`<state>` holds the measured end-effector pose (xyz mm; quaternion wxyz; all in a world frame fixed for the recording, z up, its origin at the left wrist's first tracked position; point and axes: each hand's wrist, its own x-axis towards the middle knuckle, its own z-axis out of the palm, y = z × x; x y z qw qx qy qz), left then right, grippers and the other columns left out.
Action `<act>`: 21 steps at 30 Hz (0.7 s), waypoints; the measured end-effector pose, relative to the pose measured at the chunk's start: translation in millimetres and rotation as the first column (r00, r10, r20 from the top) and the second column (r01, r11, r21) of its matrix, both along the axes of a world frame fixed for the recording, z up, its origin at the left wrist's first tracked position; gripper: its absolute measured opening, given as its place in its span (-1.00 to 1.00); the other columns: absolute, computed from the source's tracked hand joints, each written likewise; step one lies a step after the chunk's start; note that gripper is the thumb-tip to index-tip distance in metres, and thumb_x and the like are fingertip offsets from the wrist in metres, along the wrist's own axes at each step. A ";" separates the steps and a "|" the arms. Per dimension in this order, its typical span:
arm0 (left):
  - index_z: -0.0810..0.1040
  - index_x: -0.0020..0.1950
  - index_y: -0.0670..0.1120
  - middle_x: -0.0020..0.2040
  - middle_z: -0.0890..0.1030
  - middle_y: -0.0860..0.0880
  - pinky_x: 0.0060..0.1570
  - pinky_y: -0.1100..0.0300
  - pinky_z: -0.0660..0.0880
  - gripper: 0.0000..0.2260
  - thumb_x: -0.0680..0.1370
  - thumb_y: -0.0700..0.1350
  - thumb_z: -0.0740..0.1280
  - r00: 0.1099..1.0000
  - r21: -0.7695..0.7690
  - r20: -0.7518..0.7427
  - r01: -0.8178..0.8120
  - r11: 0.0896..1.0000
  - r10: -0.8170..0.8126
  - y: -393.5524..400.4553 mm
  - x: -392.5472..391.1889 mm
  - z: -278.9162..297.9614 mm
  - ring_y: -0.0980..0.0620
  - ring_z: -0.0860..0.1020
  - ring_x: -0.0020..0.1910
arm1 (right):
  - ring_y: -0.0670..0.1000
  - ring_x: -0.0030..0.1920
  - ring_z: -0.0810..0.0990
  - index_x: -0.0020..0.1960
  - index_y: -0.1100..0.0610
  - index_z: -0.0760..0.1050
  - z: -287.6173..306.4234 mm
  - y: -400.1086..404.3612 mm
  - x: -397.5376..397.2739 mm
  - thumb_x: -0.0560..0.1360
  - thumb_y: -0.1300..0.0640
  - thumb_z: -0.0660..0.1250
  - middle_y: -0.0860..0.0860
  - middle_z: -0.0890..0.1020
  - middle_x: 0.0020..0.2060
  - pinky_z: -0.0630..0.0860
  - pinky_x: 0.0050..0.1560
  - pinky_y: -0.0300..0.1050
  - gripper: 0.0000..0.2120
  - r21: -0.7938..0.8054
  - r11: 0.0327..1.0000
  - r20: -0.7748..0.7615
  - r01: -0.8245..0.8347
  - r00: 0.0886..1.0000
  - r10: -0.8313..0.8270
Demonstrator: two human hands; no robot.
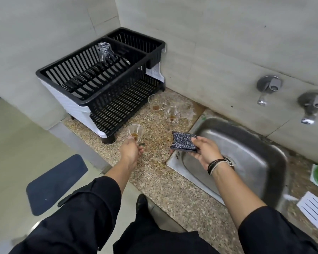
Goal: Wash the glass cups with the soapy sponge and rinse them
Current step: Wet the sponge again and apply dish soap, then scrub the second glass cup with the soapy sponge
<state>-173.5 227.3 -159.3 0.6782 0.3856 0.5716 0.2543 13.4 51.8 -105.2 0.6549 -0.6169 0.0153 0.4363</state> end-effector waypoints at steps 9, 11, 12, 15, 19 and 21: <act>0.46 0.06 -0.13 -0.18 0.57 -0.10 -0.03 -0.08 0.58 -0.65 0.74 0.07 0.02 0.860 0.350 -0.248 0.508 0.787 -0.445 -64.9 78.0 20.1 -0.03 0.56 -0.23 | -0.02 -0.21 0.65 -0.07 0.17 0.51 5.6 -101.5 45.6 0.59 0.35 0.29 0.12 0.65 -0.15 0.62 -0.38 -0.16 -0.87 0.040 0.952 -0.013 0.305 0.952 -0.304; 0.45 -0.03 -0.07 -0.16 0.57 -0.08 -0.10 -0.03 0.54 -0.67 0.73 0.08 0.02 0.777 0.459 -0.360 0.629 0.628 -0.516 -82.8 99.0 30.3 -0.03 0.57 -0.19 | 0.03 -0.12 0.65 -0.06 0.18 0.52 9.4 -125.5 54.1 0.59 0.34 0.29 0.13 0.66 -0.11 0.66 -0.29 -0.12 -0.88 0.053 0.935 -0.007 0.352 0.936 -0.352; 0.44 -0.07 -0.02 -0.15 0.58 -0.08 -0.10 -0.05 0.54 -0.68 0.71 0.11 0.04 0.730 0.510 -0.423 0.682 0.524 -0.537 -91.1 109.3 34.1 -0.07 0.58 -0.15 | 0.03 -0.12 0.65 -0.07 0.18 0.52 11.7 -136.5 57.0 0.60 0.34 0.28 0.13 0.66 -0.12 0.66 -0.27 -0.12 -0.88 0.061 0.928 0.003 0.368 0.929 -0.369; 0.47 -0.06 -0.10 -0.13 0.54 -0.09 -0.13 0.03 0.34 -0.74 0.72 -0.02 0.12 0.599 0.599 -0.572 0.772 0.213 -0.561 -112.9 137.8 39.3 -0.09 0.49 -0.10 | -0.02 -0.23 0.67 -0.12 0.17 0.51 20.6 -164.8 60.5 0.60 0.36 0.27 0.05 0.70 -0.27 0.65 -0.27 -0.12 -0.83 0.089 0.900 0.028 0.427 0.902 -0.430; 0.41 -0.05 -0.13 -0.12 0.43 -0.12 -0.08 0.03 0.31 -0.81 0.71 -0.10 0.14 0.533 0.660 -0.636 0.750 -0.036 -0.558 -142.2 168.0 54.9 -0.07 0.39 -0.10 | 0.01 -0.20 0.65 -0.11 0.18 0.51 24.2 -193.6 60.4 0.60 0.35 0.28 0.05 0.69 -0.28 0.65 -0.21 -0.11 -0.85 0.107 0.861 0.036 0.498 0.863 -0.504; 0.42 0.00 -0.16 -0.07 0.41 -0.13 -0.05 0.03 0.34 -0.83 0.71 -0.11 0.14 0.511 0.668 -0.669 0.732 -0.134 -0.540 -154.8 179.7 59.0 -0.06 0.38 -0.11 | 0.04 -0.15 0.63 -0.09 0.18 0.50 24.4 -204.4 60.2 0.60 0.35 0.28 0.10 0.66 -0.19 0.65 -0.16 -0.08 -0.87 0.110 0.842 0.038 0.528 0.844 -0.535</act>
